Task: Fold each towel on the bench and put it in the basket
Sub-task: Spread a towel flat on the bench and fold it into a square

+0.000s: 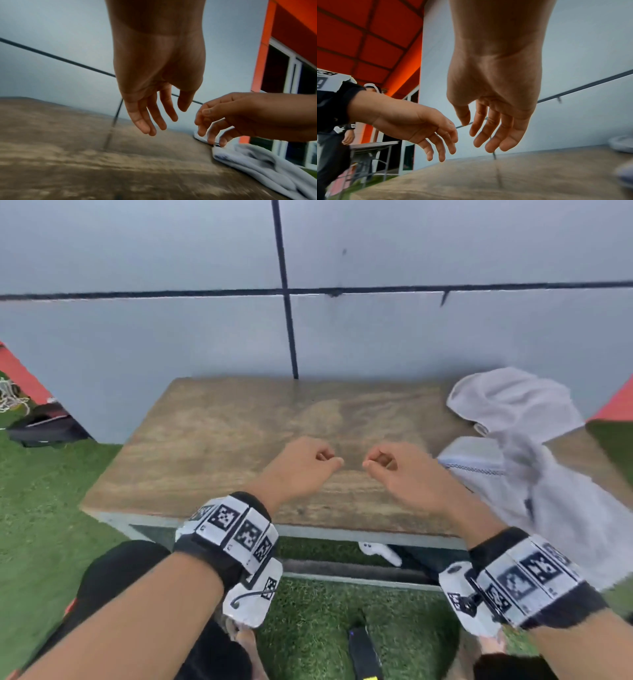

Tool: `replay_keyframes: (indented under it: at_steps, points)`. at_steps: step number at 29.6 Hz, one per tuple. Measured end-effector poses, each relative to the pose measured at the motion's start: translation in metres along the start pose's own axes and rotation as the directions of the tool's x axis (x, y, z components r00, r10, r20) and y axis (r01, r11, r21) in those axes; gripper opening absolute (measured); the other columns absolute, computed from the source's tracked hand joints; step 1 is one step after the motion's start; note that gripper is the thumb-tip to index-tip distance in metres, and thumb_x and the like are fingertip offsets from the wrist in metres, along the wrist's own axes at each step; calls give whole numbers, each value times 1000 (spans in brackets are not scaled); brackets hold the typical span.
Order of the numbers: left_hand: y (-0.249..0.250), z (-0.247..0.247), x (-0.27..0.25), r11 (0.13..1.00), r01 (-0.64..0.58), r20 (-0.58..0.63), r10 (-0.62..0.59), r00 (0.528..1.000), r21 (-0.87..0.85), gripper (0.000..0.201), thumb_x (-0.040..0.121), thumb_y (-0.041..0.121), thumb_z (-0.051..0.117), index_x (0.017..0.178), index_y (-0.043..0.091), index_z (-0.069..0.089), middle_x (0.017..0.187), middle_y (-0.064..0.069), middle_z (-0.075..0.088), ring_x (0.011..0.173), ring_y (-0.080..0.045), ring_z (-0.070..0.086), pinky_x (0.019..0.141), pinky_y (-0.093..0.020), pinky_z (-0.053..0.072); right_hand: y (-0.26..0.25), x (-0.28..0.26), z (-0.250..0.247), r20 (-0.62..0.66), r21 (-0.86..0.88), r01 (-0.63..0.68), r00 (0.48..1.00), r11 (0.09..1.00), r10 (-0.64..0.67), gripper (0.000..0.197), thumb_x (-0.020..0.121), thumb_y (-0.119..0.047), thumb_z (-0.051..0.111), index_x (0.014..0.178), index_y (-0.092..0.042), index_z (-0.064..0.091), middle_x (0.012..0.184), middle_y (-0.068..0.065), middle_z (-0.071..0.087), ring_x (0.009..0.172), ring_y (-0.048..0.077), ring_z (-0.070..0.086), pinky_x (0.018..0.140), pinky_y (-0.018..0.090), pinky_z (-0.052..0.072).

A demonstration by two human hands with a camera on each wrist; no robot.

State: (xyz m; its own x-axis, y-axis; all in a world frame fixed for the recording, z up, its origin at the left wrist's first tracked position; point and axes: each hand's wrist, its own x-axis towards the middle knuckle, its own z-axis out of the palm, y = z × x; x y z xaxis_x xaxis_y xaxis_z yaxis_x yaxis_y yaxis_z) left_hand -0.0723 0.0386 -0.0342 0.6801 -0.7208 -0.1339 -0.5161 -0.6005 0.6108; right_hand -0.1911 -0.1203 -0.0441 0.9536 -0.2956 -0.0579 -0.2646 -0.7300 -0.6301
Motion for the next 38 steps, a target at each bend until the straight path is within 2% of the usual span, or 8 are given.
replay_keyframes:
  at_steps: [3, 8, 12, 15, 20, 24, 31, 38]
  points:
    - [29, 45, 30, 997, -83, 123, 82, 989, 3, 24, 96, 38, 58, 103, 20, 71, 106, 3, 69, 98, -14, 63, 87, -30, 49, 45, -17, -16, -106, -28, -128, 987, 991, 125, 13, 96, -34, 58, 96, -25, 67, 95, -8, 67, 89, 10, 60, 81, 31, 49]
    - [73, 114, 70, 983, -185, 224, 184, 957, -19, 26, 95, 32, 61, 119, 22, 61, 127, -2, 58, 116, -20, 55, 87, -30, 41, 100, -44, -29, -312, -123, -370, 895, 921, 318, 26, 83, -36, 57, 103, -21, 62, 107, 9, 58, 106, 35, 54, 89, 45, 47]
    - [92, 157, 87, 974, -225, 228, 220, 949, -4, 56, 91, 26, 63, 143, 31, 43, 130, -10, 41, 116, -31, 50, 102, -42, 45, 122, -53, -36, -269, -213, -552, 826, 806, 495, 46, 90, -35, 58, 128, -11, 47, 135, 17, 46, 127, 39, 41, 100, 47, 42]
    - [98, 177, 92, 962, -229, 187, 200, 962, 147, 61, 92, 31, 60, 148, 38, 39, 133, -8, 35, 128, -30, 34, 102, -48, 45, 132, -56, -37, -217, -278, -578, 816, 767, 536, 49, 91, -32, 59, 131, -9, 43, 134, 17, 47, 127, 37, 43, 99, 46, 41]
    - [94, 180, 97, 972, -203, 38, 200, 979, 118, 23, 92, 27, 59, 115, 33, 63, 115, -2, 41, 112, -26, 46, 83, -47, 52, 133, -58, -36, -177, -313, -487, 874, 816, 453, 42, 87, -24, 66, 126, -16, 51, 130, 7, 51, 122, 30, 47, 91, 41, 45]
    - [84, 173, 105, 980, -184, 50, 181, 982, 78, 7, 90, 25, 57, 94, 29, 61, 109, -3, 46, 102, -26, 50, 81, -46, 51, 125, -56, -36, -108, -209, -442, 897, 872, 428, 44, 86, -25, 68, 125, -21, 48, 130, 3, 53, 115, 27, 53, 88, 41, 50]
    - [76, 146, 99, 974, -226, -150, 220, 964, -29, 21, 100, 33, 36, 92, 17, 45, 88, -3, 52, 68, -20, 45, 58, -35, 35, 125, -55, -30, -258, -449, -520, 854, 727, 452, 95, 66, -50, 81, 139, -15, 31, 137, 14, 34, 131, 35, 34, 101, 44, 41]
    - [58, 82, 89, 984, -161, -379, 119, 918, -80, 23, 103, 33, 33, 97, 13, 45, 93, -5, 53, 73, -20, 47, 60, -33, 34, 106, -36, -37, -294, -436, -534, 846, 725, 446, 29, 91, -30, 62, 117, -18, 56, 124, 14, 49, 116, 35, 49, 76, 41, 41]
